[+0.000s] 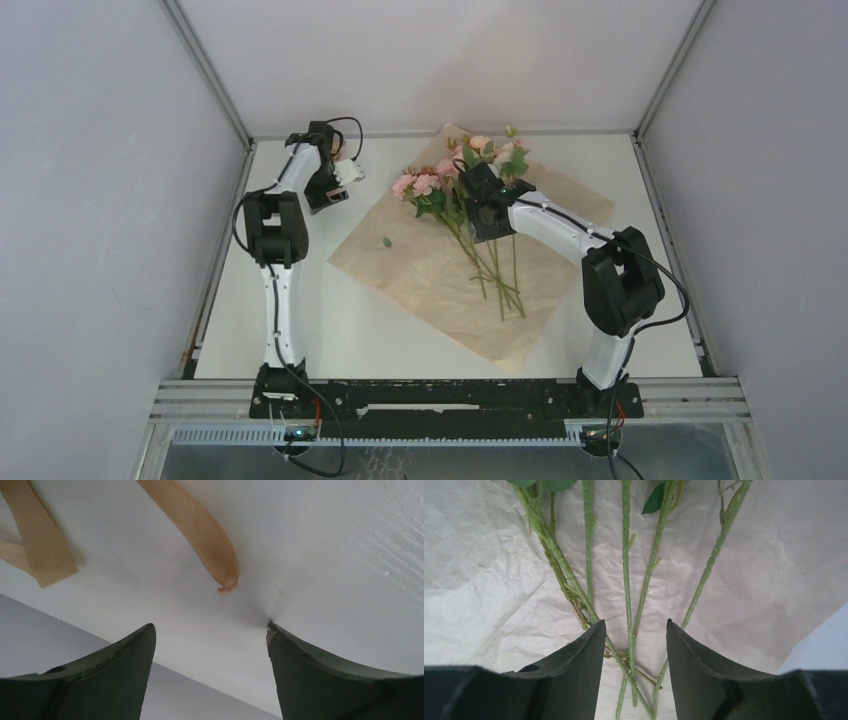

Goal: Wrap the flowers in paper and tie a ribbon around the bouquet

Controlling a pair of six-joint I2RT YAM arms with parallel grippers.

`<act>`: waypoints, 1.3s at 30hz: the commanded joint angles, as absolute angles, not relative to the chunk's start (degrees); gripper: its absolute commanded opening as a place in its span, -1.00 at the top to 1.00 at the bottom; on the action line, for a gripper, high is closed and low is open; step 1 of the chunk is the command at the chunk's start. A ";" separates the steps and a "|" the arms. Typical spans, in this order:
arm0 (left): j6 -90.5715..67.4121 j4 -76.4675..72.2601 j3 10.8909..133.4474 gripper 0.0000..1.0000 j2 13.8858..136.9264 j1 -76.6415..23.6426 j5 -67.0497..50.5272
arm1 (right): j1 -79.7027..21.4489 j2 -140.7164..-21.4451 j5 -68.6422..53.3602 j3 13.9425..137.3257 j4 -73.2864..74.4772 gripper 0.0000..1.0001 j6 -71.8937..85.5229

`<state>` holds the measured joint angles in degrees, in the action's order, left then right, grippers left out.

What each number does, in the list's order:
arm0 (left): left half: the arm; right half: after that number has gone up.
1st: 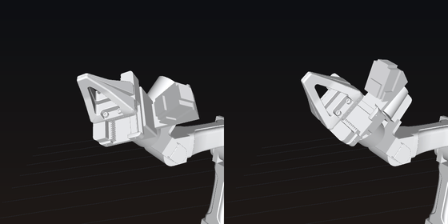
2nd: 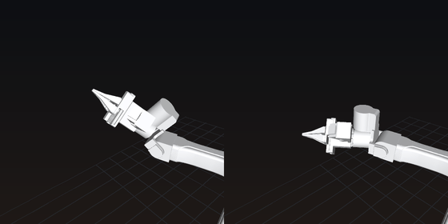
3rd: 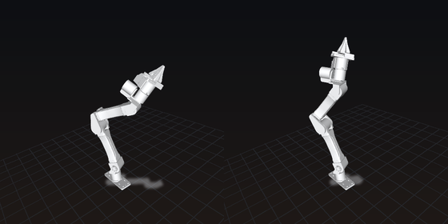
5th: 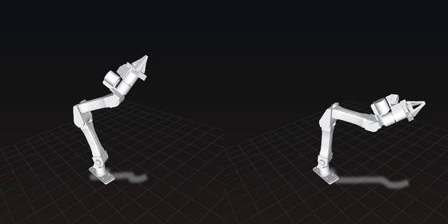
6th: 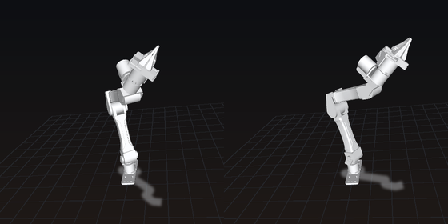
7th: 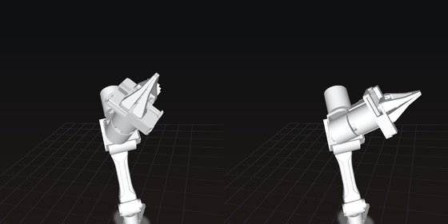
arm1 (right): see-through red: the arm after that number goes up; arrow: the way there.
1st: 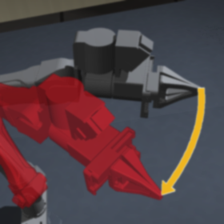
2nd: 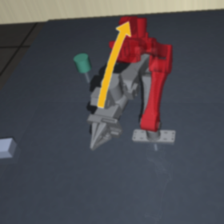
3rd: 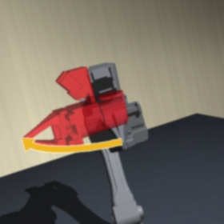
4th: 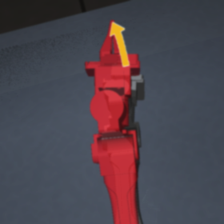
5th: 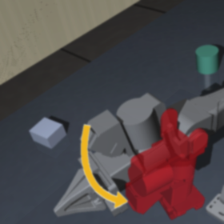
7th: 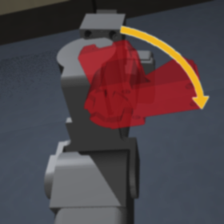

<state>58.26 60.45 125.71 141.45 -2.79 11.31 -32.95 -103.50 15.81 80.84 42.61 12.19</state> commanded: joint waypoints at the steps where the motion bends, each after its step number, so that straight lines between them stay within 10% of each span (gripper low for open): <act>1: 68.90 55.56 125.69 -0.69 141.00 -4.86 15.18 | -33.36 -100.47 19.60 79.87 43.48 -0.13 14.09; 23: 74.31 60.26 139.04 -0.58 148.55 -5.93 6.13 | -32.90 -102.09 24.78 79.63 46.49 -0.12 14.86; 28: 76.12 62.63 138.44 -0.26 148.65 -6.24 7.50 | -32.44 -101.60 25.46 79.63 46.49 -0.12 14.80; 36: 76.54 66.42 138.08 0.96 148.87 -6.40 9.90 | -31.93 -99.39 26.96 79.63 46.89 -0.12 14.21; 39: 75.23 65.02 136.18 1.00 147.99 -6.34 11.27 | -31.66 -97.89 27.32 79.63 46.83 -0.12 14.07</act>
